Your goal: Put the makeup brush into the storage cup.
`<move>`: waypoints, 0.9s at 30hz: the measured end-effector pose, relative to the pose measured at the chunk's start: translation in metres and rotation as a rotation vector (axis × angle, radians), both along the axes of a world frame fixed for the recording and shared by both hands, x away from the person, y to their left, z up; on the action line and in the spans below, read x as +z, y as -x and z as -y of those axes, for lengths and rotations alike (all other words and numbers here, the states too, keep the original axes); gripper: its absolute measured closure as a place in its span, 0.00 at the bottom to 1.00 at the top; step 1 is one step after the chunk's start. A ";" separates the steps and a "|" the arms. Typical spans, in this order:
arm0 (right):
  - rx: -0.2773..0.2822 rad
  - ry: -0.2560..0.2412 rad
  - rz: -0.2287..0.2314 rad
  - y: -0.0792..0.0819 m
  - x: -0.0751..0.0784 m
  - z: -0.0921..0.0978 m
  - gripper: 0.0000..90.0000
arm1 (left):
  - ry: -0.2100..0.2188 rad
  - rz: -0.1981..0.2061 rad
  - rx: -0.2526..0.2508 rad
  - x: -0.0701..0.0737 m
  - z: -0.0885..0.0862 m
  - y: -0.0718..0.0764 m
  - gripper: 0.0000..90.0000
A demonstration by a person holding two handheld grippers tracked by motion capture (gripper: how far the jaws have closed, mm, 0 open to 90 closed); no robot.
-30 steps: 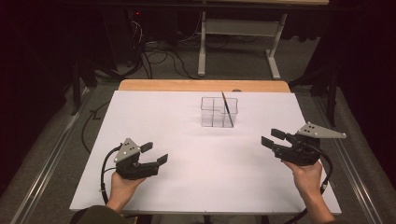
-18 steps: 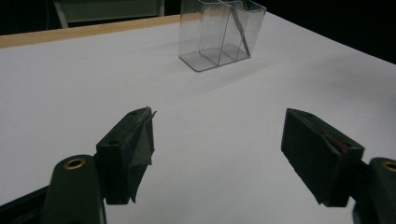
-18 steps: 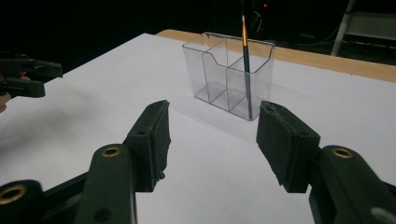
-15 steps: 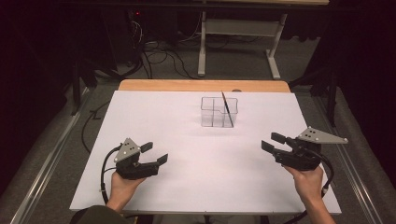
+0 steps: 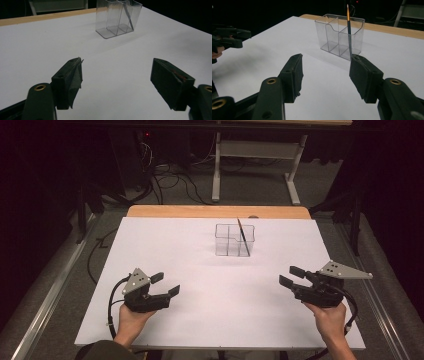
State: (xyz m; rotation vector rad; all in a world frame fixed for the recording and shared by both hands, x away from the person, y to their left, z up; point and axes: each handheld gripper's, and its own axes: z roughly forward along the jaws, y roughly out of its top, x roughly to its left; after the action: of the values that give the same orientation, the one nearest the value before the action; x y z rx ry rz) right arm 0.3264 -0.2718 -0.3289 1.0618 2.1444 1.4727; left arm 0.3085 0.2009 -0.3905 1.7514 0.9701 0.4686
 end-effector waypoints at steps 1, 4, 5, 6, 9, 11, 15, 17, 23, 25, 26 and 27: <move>0.001 0.000 0.002 0.001 0.000 0.000 0.51 | -0.002 -0.001 -0.002 0.000 0.000 0.000 0.28; 0.003 -0.004 -0.001 0.002 -0.001 0.001 0.51 | -0.001 0.000 -0.001 0.000 0.000 0.000 0.28; 0.001 -0.009 -0.003 0.002 -0.002 0.001 0.51 | -0.001 0.001 -0.001 0.000 0.000 0.000 0.28; 0.002 -0.009 -0.003 0.003 -0.002 0.001 0.51 | -0.004 0.001 -0.003 0.000 0.000 0.000 0.28; 0.002 -0.014 -0.004 0.005 -0.004 0.002 0.51 | -0.004 0.000 -0.003 0.000 0.000 0.000 0.28; 0.000 -0.015 -0.006 0.006 -0.004 0.003 0.51 | -0.002 -0.001 -0.002 0.000 0.000 0.000 0.28; -0.001 -0.020 -0.004 0.008 -0.006 0.004 0.51 | -0.005 0.001 -0.004 0.000 0.000 0.000 0.28; 0.000 -0.018 -0.006 0.009 -0.007 0.005 0.51 | -0.006 0.000 -0.005 0.000 0.000 0.000 0.28; -0.007 -0.022 -0.015 0.012 -0.012 0.007 0.51 | -0.006 0.000 -0.006 0.000 0.001 0.000 0.28; -0.009 -0.021 -0.016 0.012 -0.014 0.008 0.51 | -0.006 0.000 -0.006 0.000 0.001 0.000 0.28; -0.010 -0.021 -0.018 0.013 -0.015 0.008 0.51 | -0.006 0.000 -0.005 0.000 0.001 0.000 0.28; -0.008 -0.018 -0.021 0.013 -0.016 0.008 0.51 | -0.003 -0.001 -0.004 0.000 0.001 0.000 0.28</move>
State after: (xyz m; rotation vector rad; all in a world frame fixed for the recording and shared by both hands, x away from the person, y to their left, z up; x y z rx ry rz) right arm 0.3136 -0.2798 -0.3449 1.0955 2.1420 1.4861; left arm 0.3087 0.1998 -0.3907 1.7560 0.9667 0.4665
